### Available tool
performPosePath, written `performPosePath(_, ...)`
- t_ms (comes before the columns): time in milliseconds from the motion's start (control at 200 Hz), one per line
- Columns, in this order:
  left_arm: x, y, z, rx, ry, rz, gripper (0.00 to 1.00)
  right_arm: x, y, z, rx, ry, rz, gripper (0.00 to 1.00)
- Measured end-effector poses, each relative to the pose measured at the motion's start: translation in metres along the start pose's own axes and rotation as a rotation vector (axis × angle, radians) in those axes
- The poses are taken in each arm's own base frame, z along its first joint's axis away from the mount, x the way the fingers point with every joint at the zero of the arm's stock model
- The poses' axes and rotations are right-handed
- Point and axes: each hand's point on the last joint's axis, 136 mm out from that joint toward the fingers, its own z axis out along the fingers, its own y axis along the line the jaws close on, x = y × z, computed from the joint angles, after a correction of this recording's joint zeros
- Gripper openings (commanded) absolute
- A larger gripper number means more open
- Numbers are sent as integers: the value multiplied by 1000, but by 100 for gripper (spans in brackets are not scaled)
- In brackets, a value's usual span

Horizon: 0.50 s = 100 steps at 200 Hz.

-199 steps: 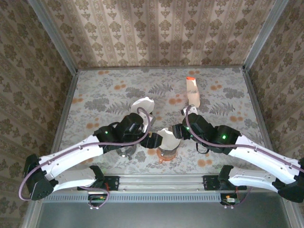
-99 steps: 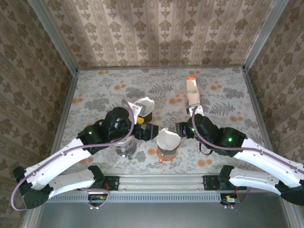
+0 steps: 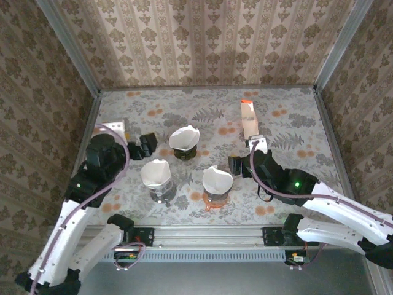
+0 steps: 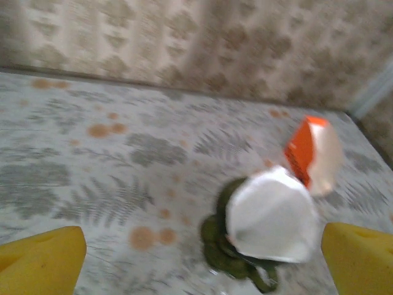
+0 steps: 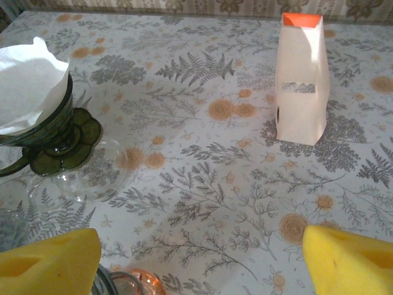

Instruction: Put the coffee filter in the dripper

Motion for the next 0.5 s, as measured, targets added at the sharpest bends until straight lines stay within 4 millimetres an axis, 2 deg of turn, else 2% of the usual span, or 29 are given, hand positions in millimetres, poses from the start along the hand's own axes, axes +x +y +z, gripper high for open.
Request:
performPosePath(105,7,36,16,-97,33,-58,100,0,-1,4,8,-11,3,90)
performPosePath(160,17,55,29,-130,77,-108,100,0,-1,6,14,-14,-1,91)
performPosePath(240,37,71,46,-129,142,-184,97,0,1,11,-3,-2,-10,90)
performPosePath(335,54,69,57,-63,213,-250,93,3,5,22,-46,44,-10,88)
performPosePath(500,45,38,69,102,253,-259,89,1,23,50,-141,144,4,76)
